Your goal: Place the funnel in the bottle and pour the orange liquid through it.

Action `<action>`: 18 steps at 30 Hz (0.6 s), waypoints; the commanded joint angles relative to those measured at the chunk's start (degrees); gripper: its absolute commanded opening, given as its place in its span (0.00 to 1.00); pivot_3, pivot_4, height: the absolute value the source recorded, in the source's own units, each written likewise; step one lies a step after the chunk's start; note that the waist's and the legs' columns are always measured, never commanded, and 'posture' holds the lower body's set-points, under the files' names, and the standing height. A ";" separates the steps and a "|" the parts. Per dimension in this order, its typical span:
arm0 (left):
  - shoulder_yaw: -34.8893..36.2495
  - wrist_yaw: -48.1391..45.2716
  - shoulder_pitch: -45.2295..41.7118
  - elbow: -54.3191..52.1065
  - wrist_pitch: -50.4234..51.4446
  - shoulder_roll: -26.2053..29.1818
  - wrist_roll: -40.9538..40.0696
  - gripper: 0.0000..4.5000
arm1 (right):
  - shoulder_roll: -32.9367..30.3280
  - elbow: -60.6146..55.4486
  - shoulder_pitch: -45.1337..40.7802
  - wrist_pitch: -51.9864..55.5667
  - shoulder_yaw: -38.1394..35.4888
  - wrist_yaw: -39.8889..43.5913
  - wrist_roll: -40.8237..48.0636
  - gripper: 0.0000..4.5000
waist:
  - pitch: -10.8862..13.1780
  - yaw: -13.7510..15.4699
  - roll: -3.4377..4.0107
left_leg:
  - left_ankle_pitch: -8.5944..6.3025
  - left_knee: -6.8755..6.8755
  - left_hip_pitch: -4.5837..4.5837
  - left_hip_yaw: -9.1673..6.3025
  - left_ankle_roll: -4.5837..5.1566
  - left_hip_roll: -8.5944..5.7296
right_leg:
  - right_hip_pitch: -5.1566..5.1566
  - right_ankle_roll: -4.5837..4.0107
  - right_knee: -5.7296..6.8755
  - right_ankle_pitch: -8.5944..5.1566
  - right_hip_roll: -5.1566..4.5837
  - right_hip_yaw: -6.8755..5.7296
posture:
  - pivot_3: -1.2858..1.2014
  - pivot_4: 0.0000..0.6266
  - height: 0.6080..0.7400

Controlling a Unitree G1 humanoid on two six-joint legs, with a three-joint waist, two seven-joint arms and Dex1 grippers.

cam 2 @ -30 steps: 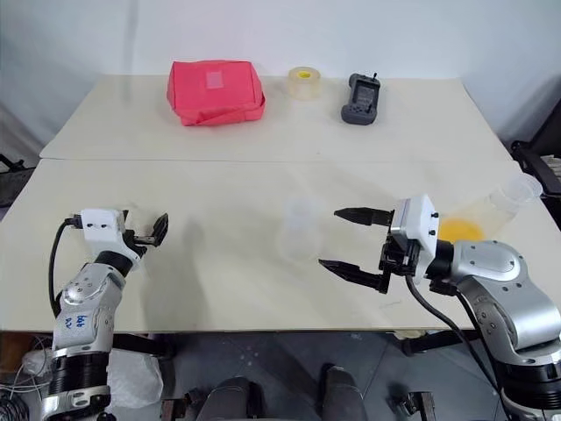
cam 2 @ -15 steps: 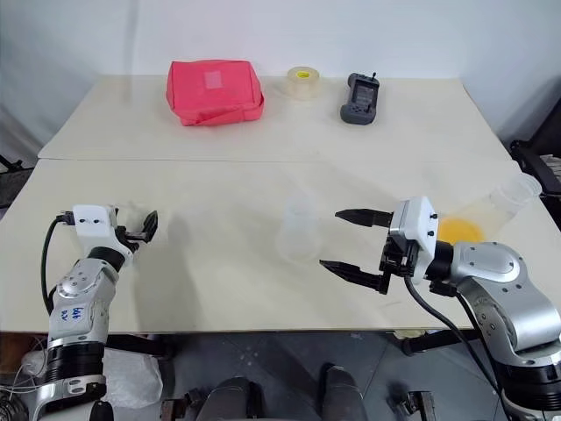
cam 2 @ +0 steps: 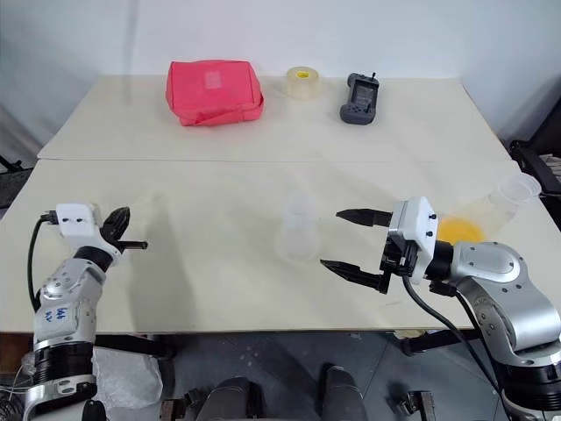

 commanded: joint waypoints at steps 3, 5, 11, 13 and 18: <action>2.55 -1.35 1.49 -2.65 0.45 2.11 -1.94 0.01 | -0.13 -0.97 -0.04 -1.19 -1.99 -0.10 0.66 1.00 | 0.00 -0.01 0.00 | 0.00 0.00 0.00 0.00 0.00 0.00 | 0.00 0.00 0.00 0.00 0.00 0.00 | 0.52 0.24 1.00; 3.12 -2.61 2.10 -3.56 0.49 2.69 -2.97 0.01 | -0.19 -1.02 0.15 -1.24 -2.19 -0.02 0.73 1.00 | 0.00 -0.03 0.00 | 0.00 0.00 0.00 0.00 0.00 0.00 | 0.00 0.00 0.00 0.00 0.00 0.00 | 0.52 0.24 1.00; 0.50 -10.57 -0.84 -10.28 4.61 5.93 -8.03 0.01 | -0.68 -0.65 0.65 -0.98 -4.35 0.90 2.44 1.00 | 0.02 0.23 -0.04 | 0.00 0.02 -0.04 -0.02 0.00 0.00 | 0.00 0.00 0.00 0.00 -0.01 0.00 | 0.52 0.24 1.00; -1.29 -13.11 -3.49 -11.13 6.14 6.68 -9.28 0.01 | -0.92 -0.52 1.35 -1.21 -5.10 1.82 2.59 1.00 | 0.01 0.35 -0.07 | 0.00 0.04 -0.05 -0.03 0.00 0.00 | 0.03 0.00 -0.01 0.00 -0.01 0.00 | 0.52 0.24 1.00; -7.61 -22.76 -11.58 -8.15 6.58 7.80 -10.64 0.01 | -0.27 -0.18 2.64 -2.36 -6.11 1.83 2.16 1.00 | 0.01 0.05 -0.07 | 0.00 0.02 -0.01 0.00 0.00 -0.01 | 0.04 0.00 -0.03 0.00 0.02 0.00 | 0.52 0.24 1.00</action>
